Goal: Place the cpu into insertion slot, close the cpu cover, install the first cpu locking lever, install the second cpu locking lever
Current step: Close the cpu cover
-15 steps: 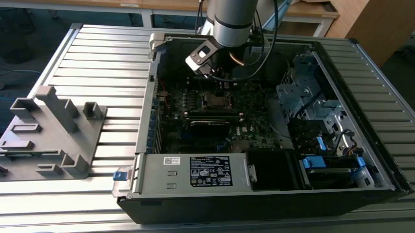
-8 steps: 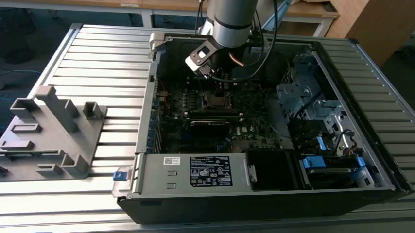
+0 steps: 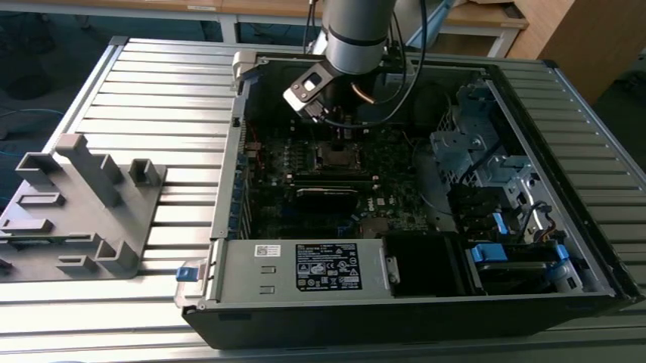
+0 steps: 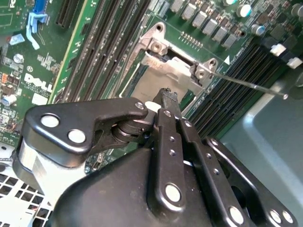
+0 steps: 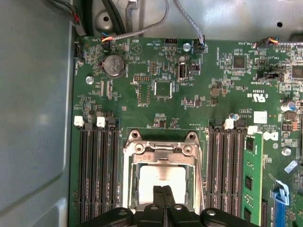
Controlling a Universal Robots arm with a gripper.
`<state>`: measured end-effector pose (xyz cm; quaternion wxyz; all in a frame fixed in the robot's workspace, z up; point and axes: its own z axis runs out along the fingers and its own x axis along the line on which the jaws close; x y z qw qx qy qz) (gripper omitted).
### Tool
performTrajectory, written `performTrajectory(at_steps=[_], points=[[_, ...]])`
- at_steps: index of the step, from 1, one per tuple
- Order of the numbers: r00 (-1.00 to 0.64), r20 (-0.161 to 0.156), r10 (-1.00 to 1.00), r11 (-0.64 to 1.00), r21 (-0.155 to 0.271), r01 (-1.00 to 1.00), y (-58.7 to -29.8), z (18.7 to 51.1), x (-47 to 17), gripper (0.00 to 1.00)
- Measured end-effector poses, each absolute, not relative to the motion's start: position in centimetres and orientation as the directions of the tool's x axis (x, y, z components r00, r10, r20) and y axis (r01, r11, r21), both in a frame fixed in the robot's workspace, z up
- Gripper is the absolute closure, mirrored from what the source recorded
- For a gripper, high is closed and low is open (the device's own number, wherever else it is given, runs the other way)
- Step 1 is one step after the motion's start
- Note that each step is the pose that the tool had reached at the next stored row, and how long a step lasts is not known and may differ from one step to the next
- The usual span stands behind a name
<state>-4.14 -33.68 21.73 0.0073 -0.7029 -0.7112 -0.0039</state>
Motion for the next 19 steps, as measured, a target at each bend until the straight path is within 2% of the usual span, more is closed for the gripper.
performTrajectory(at_steps=[19], points=[[-0.019,0.016,1.000,0.019,-0.005,1.000,-33.68,21.47,-4.22,0.89]])
